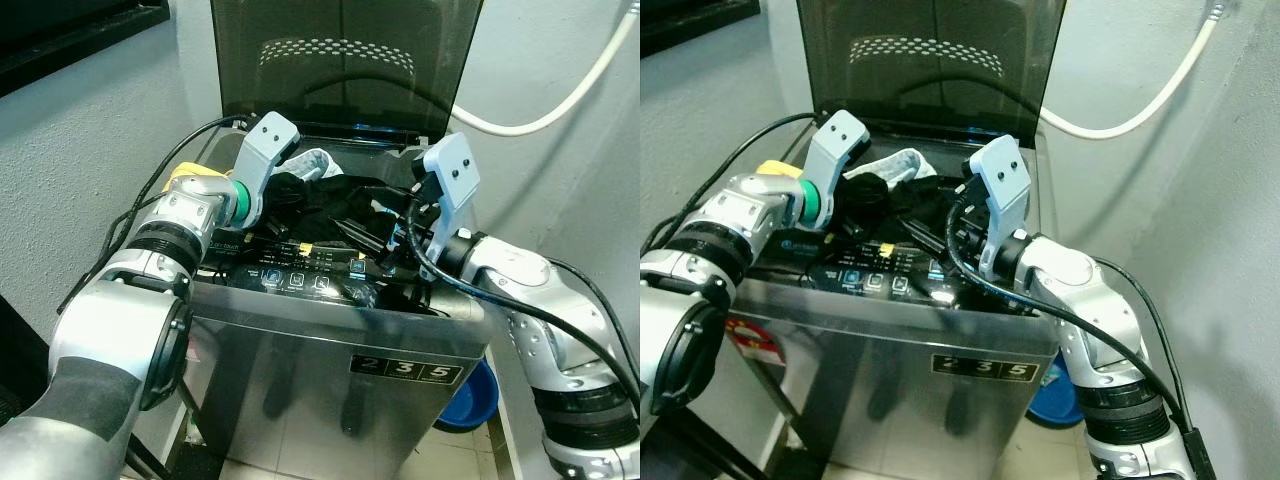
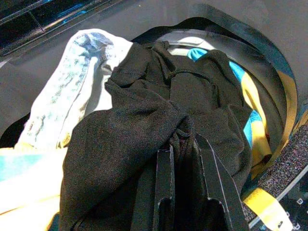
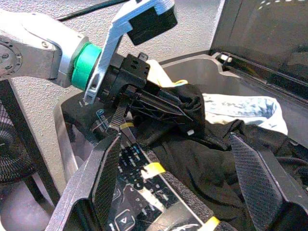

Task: Clothes washing

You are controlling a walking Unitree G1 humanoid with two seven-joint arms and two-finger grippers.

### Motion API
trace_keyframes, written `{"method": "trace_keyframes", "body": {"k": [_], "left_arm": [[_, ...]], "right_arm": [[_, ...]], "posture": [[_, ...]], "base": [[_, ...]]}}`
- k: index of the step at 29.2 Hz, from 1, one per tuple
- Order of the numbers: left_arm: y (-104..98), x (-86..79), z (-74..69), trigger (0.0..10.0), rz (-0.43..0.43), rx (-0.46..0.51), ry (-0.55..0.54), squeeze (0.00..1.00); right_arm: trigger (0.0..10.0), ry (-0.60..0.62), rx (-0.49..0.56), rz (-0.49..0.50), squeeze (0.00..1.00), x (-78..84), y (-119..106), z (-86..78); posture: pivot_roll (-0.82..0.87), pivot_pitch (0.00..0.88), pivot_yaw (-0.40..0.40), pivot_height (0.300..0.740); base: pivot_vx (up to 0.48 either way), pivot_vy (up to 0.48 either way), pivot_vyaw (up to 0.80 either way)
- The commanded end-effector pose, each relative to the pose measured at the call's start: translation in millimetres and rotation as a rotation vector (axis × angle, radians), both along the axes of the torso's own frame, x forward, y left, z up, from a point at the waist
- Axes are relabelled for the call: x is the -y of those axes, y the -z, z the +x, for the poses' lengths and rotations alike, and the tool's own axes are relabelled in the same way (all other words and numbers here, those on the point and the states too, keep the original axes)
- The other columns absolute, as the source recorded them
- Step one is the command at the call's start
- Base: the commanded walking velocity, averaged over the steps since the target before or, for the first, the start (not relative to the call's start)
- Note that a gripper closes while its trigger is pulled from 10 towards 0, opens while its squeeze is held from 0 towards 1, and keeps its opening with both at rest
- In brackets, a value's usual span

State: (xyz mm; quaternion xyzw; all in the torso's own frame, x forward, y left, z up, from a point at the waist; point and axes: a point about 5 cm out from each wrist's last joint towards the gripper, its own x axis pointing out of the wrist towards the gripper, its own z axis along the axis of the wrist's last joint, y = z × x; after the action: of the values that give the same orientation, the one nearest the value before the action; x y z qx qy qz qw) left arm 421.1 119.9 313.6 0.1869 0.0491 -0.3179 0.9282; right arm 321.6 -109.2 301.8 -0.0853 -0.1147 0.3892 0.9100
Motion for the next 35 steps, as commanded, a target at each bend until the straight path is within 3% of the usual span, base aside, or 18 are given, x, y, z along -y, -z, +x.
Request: {"method": "trace_keyframes", "body": {"k": [1,10,11,12,13,14,17,20,31,32,33,35], "left_arm": [[-1.5,-4.6,-0.3,10.0,-0.002,0.001,0.0,1.0],[-6.4,-10.8,-1.6,10.0,-0.039,-0.014,0.017,1.0],[-29.4,-3.1,-3.8,10.0,-0.2,0.059,0.068,1.0],[-41.7,0.9,-6.1,10.0,-0.303,0.081,0.107,1.0],[-49.5,3.2,-7.7,10.0,-0.369,0.093,0.135,0.2],[-60.1,4.8,-10.2,10.0,-0.461,0.093,0.167,0.0],[-71.0,5.2,-12.6,10.0,-0.53,0.088,0.186,0.0],[-70.1,3.7,-11.6,10.0,-0.446,0.093,0.15,0.0],[-69.2,3.2,-11.1,10.0,-0.419,0.095,0.14,0.0],[-65.0,2.7,-10.4,10.0,-0.419,0.081,0.137,0.0],[-65.0,2.7,-10.4,10.0,-0.419,0.081,0.137,0.0],[-62.1,4.5,-10.1,10.0,-0.459,0.058,0.147,0.0]], "right_arm": [[10.0,-0.008,-0.004,-0.001,0.0,-2.5,1.3,-1.6],[10.0,-0.064,-0.037,0.01,0.0,-13.7,4.4,-5.9],[10.0,-0.108,-0.057,-0.019,0.0,-23.1,12.7,-10.6],[10.0,-0.115,-0.062,-0.026,0.0,-26.5,15.6,-11.6],[10.0,-0.117,-0.066,-0.029,0.0,-28.5,17.3,-12.1],[10.0,-0.115,-0.07,-0.027,0.0,-32.5,19.3,-12.4],[10.0,-0.113,-0.077,-0.029,0.0,-42.3,24.3,-13.5],[10.0,-0.095,-0.092,-0.022,0.0,-56.5,31.6,-13.8],[10.0,-0.09,-0.095,-0.02,0.0,-59.7,33.2,-13.9],[10.0,-0.026,-0.098,0.026,0.0,-76.5,39.5,-6.4],[10.0,-0.026,-0.098,0.026,0.0,-76.5,39.5,-6.4],[10.0,0.054,-0.092,0.076,0.0,-108.8,48.2,3.2]], "posture": [[0.06,0.119,0.05,0.74],[0.07,0.122,0.063,0.74],[0.07,0.121,0.068,0.74],[0.07,0.121,0.068,0.74],[0.07,0.121,0.068,0.74],[0.07,0.123,0.067,0.74],[0.08,0.125,0.067,0.74],[0.08,0.126,0.068,0.74],[0.08,0.126,0.068,0.74],[0.08,0.135,0.079,0.74],[0.08,0.135,0.079,0.74],[0.08,0.137,0.084,0.74]], "base": [[0.0,0.0,0.0],[0.0,0.0,0.0],[0.0,0.0,0.0],[0.0,0.0,0.0],[0.0,0.0,0.0],[0.0,0.0,0.0],[0.0,0.0,0.0],[0.0,0.0,0.0],[0.0,0.0,0.0],[0.0,0.0,0.0],[0.0,0.0,0.0],[0.0,0.0,0.0]]}}
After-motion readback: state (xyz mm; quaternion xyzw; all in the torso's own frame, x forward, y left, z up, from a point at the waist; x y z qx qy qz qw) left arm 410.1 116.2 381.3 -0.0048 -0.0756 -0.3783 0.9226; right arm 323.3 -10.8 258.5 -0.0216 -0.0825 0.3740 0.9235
